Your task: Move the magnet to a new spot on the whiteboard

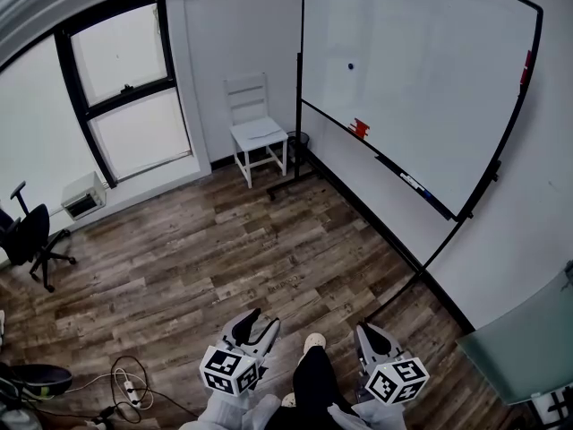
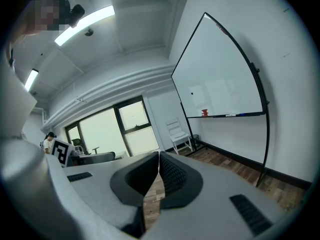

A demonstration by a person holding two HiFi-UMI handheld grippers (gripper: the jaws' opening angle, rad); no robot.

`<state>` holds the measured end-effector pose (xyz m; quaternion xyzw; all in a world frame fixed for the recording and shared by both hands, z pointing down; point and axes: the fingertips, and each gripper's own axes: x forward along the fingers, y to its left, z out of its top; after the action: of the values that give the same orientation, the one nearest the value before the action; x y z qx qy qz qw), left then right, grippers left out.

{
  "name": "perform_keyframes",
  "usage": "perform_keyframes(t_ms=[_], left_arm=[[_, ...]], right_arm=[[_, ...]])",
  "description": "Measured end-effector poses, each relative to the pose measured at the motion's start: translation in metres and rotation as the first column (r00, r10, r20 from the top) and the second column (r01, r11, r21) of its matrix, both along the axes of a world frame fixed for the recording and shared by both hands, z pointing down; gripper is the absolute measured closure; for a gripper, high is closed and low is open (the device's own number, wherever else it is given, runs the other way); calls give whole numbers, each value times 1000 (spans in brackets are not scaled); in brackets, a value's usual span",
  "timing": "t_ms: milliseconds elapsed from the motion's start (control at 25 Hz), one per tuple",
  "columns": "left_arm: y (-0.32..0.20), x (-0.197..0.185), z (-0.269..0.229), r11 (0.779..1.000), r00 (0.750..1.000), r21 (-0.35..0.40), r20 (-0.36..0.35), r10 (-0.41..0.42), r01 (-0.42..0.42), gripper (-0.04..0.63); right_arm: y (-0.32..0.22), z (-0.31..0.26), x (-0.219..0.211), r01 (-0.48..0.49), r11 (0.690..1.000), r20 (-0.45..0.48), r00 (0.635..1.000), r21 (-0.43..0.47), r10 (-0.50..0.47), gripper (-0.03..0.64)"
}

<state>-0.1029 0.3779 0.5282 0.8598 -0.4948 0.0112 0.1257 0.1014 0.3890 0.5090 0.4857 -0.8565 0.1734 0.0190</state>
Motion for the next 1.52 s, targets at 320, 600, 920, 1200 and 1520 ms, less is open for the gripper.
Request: perform_keyframes(t_ms=[320, 600, 920, 1200, 1520], left_arm=[[-52, -1, -2, 1000, 1000, -1, -10, -9, 9, 408], [-116, 1, -12, 1000, 1000, 1, -18, -13, 13, 408], [-183, 15, -18, 1000, 1000, -7, -25, -8, 8, 408], [-225, 18, -16, 1000, 1000, -17, -16, -9, 9, 408], [-265, 16, -17, 1000, 1000, -19, -7, -23, 23, 408]], right_arm=[[-52, 1, -1, 21, 1000, -1, 1000, -17, -21, 588], [-122, -9, -7, 48, 999, -1, 999, -14, -48, 588], [-189, -13, 3, 58, 998, -1, 998, -25, -58, 588], [-235, -14, 5, 67, 997, 22, 998, -30, -67, 588], [-279, -11, 4, 82, 996, 32, 996, -38, -81, 588]])
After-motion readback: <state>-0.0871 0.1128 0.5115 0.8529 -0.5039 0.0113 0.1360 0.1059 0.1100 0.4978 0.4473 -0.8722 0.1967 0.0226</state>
